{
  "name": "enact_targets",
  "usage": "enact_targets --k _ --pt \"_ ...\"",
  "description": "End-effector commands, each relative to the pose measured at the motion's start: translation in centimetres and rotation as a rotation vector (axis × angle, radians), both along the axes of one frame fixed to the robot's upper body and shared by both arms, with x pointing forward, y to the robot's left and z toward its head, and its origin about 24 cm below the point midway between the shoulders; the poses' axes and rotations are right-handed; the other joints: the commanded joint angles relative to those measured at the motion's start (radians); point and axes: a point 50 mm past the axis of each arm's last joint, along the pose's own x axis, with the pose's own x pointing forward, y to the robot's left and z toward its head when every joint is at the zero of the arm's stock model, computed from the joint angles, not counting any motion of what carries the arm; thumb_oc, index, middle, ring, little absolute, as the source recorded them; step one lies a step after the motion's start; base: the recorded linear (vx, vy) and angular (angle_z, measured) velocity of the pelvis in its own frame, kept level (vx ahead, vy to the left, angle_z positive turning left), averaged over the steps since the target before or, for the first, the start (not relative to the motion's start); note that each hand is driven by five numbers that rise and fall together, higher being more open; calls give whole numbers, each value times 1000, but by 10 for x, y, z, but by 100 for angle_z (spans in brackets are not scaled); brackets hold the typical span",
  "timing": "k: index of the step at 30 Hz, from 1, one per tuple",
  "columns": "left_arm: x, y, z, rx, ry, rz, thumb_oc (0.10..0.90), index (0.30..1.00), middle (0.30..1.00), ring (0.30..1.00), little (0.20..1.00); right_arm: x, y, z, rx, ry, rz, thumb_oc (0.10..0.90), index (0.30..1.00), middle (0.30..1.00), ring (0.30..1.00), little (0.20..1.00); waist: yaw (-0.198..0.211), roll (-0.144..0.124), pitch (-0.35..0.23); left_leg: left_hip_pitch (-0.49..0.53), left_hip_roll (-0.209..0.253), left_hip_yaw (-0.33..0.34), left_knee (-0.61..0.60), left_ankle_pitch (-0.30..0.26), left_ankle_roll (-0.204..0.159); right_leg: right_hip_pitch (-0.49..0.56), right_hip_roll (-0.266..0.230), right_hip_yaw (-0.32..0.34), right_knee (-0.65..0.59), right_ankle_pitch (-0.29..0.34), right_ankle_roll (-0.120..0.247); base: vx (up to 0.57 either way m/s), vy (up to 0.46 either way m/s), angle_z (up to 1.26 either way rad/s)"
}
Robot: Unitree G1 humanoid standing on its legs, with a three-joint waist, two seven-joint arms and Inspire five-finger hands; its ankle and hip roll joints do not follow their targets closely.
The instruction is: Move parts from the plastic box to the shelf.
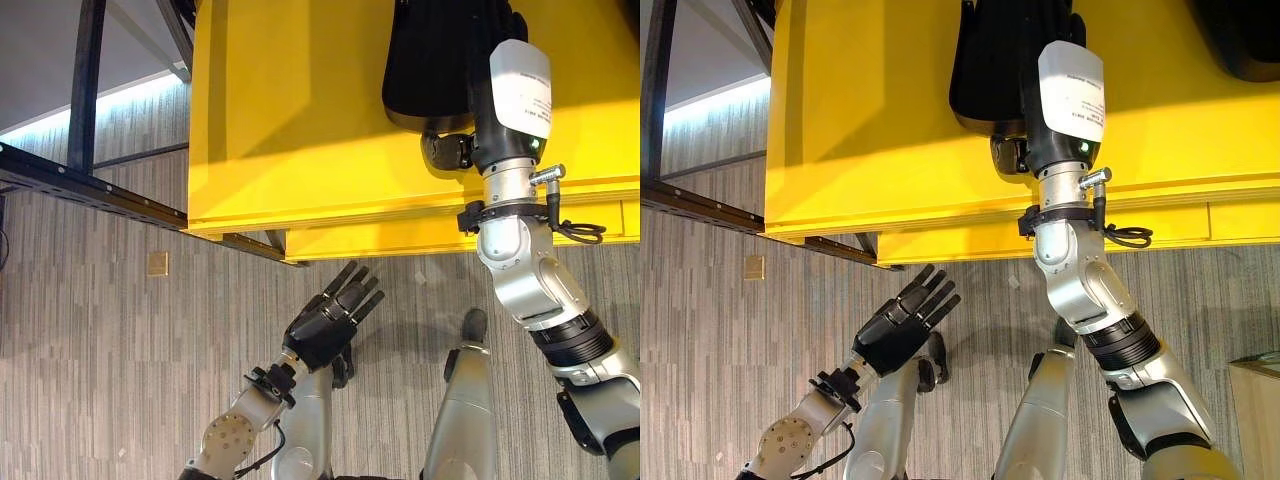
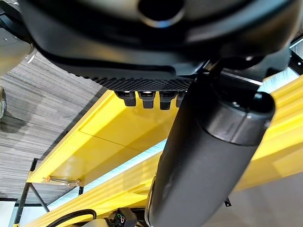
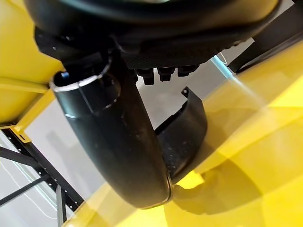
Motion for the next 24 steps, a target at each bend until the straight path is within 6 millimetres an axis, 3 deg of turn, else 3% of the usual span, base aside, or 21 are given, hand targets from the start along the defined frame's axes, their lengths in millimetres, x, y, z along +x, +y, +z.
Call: enact_targets --k 1,14,24 --pt "-10 2 40 -86 -209 -55 900 1000 1000 1000 1000 -29 8 86 -8 -412 35 900 1000 1000 1000 1000 28 51 4 4 -50 -2 -10 -36 65 65 41 -45 181 -226 -106 0 0 0" --pt "-12 2 39 -68 -214 -93 900 1000 1000 1000 1000 -25 -1 92 -35 -431 -34 900 1000 1000 1000 1000 38 40 4 23 -49 -11 -5 -62 57 93 46 -50 182 -250 -101 3 -26 3" --pt "-11 3 40 -62 -222 -98 900 1000 1000 1000 1000 -28 -6 96 -36 -440 -43 900 1000 1000 1000 1000 30 36 4 14 -42 -4 -13 -37 62 79 58 -54 178 -232 -106 -34 -16 0"
